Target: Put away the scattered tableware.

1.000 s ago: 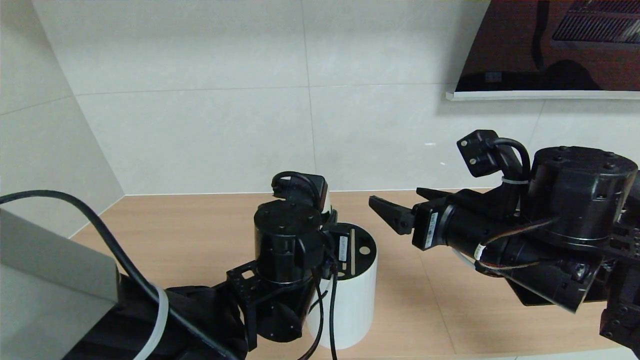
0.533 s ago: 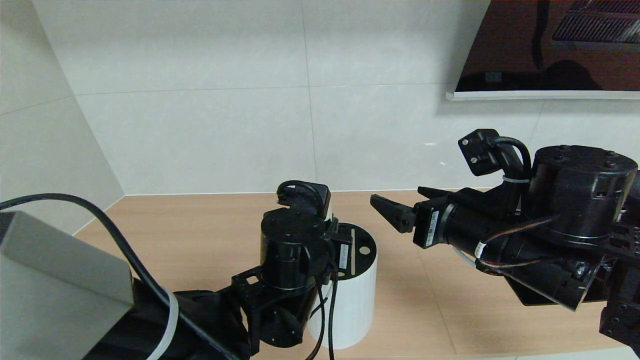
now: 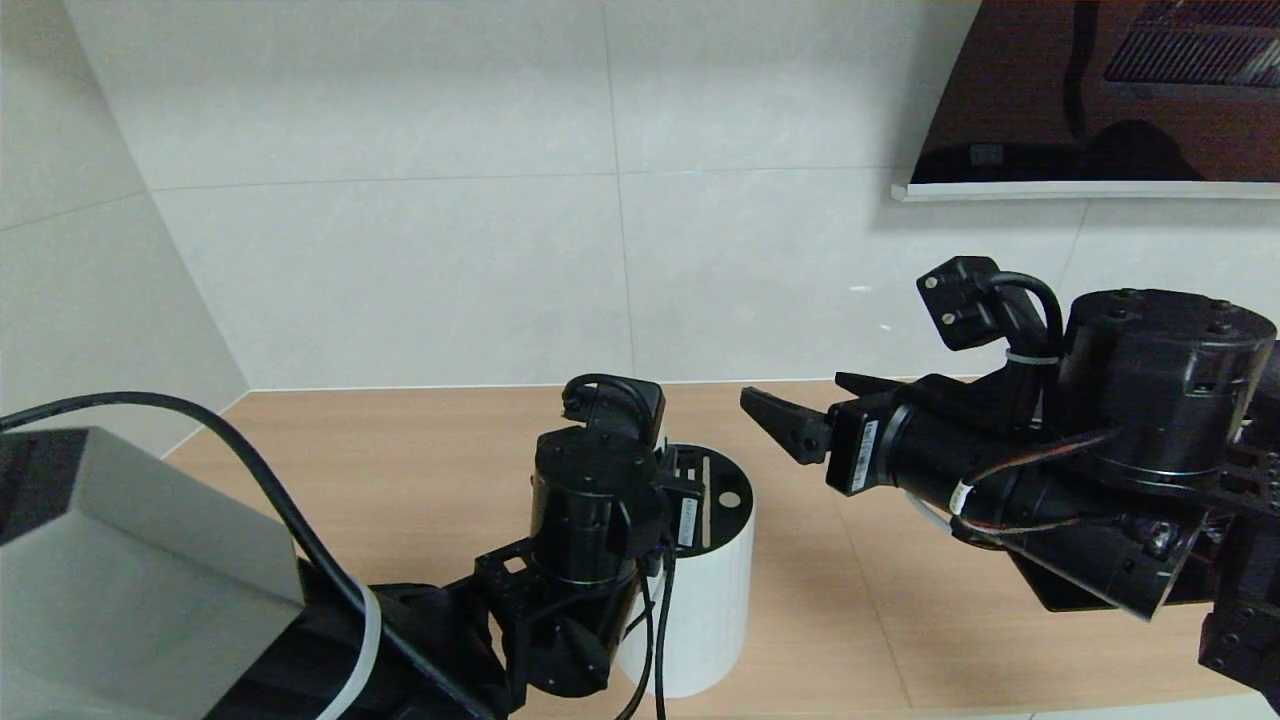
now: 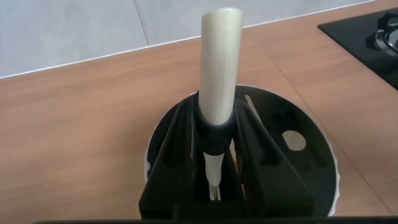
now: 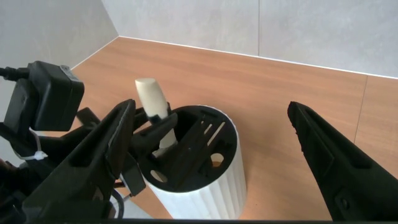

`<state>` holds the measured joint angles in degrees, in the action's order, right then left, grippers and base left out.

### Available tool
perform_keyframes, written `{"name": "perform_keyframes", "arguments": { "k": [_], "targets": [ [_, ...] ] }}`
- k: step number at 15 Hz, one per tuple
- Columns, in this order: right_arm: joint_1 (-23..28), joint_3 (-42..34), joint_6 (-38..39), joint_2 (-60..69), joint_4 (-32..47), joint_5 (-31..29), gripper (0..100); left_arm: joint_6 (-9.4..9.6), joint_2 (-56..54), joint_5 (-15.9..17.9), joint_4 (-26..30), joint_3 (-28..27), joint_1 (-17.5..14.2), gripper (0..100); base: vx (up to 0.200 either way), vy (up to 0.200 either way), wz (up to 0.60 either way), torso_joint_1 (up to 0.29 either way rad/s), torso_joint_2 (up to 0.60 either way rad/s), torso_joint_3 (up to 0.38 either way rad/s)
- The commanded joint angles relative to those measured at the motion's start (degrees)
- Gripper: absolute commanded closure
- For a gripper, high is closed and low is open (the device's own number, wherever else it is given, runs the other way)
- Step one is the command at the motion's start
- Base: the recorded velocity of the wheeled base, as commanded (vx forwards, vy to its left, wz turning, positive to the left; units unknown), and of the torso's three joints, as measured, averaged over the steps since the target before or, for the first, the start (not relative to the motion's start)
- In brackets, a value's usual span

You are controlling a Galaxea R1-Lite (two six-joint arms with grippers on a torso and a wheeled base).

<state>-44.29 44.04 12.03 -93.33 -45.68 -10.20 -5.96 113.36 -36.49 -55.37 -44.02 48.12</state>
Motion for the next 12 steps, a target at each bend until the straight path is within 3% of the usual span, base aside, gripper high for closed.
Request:
{"name": "perform_keyframes", "arguments": {
  "k": [1, 2, 12],
  "targets": [
    [0.0, 0.0, 0.0, 0.1, 0.0, 0.0, 0, -0.02, 0.1, -0.1, 0.1, 0.0, -0.2, 100, 0.000, 0.000, 0.00, 0.000, 0.00, 0.000],
    [0.0, 0.0, 0.0, 0.1, 0.0, 0.0, 0, -0.02, 0.1, -0.1, 0.1, 0.0, -0.1, 0, 0.000, 0.000, 0.00, 0.000, 0.00, 0.000],
    [0.2, 0.0, -0.1, 0.1, 0.0, 0.0, 0, -0.10, -0.7, -0.1, -0.3, 0.1, -0.2, 0, 0.000, 0.000, 0.00, 0.000, 0.00, 0.000]
  ]
}}
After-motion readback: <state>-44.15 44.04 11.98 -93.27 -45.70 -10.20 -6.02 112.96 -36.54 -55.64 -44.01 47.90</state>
